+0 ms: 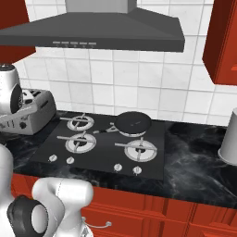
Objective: Pick the kettle from the counter and place it on a stove burner. Then turn the burner on.
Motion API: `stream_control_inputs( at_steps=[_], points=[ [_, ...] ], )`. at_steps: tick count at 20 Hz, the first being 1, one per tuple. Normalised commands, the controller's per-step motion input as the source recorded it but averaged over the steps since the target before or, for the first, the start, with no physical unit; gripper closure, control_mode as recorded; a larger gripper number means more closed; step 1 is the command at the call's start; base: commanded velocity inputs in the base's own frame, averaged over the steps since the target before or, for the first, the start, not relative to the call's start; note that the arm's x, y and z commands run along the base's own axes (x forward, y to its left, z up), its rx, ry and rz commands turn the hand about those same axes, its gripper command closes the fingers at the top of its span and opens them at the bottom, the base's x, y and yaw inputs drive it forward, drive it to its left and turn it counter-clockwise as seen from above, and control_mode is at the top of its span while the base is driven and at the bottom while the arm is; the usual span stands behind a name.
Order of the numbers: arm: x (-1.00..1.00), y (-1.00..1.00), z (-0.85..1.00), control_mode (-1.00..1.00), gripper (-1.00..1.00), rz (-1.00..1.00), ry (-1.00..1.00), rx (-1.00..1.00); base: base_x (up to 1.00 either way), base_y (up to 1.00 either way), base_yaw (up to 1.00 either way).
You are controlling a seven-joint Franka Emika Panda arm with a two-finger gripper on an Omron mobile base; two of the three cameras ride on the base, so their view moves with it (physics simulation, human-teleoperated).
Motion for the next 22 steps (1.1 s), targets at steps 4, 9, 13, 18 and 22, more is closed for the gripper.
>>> stream_control_inputs(
  at_steps=[4,9,13,18,22],
  points=[
    [0.00,0.50,-0.11,-1.00,-1.00,0.11,0.02,0.00,0.00,0.00,0.00],
    [0.00,0.50,-0.11,-1.00,-1.00,0.10,0.02,0.00,0.00,0.00,0.00],
    [0.00,0.51,-0.13,-1.00,-1.00,0.07,0.01,0.00,0.00,0.00,0.00],
    [0.07,0.44,-0.13,-1.00,-1.00,0.02,0.00,0.00,0.00,0.00,0.00],
    [0.19,0.37,-0.12,-1.00,-1.00,0.00,0.00,0.00,0.00,0.00,0.00]
  ],
)
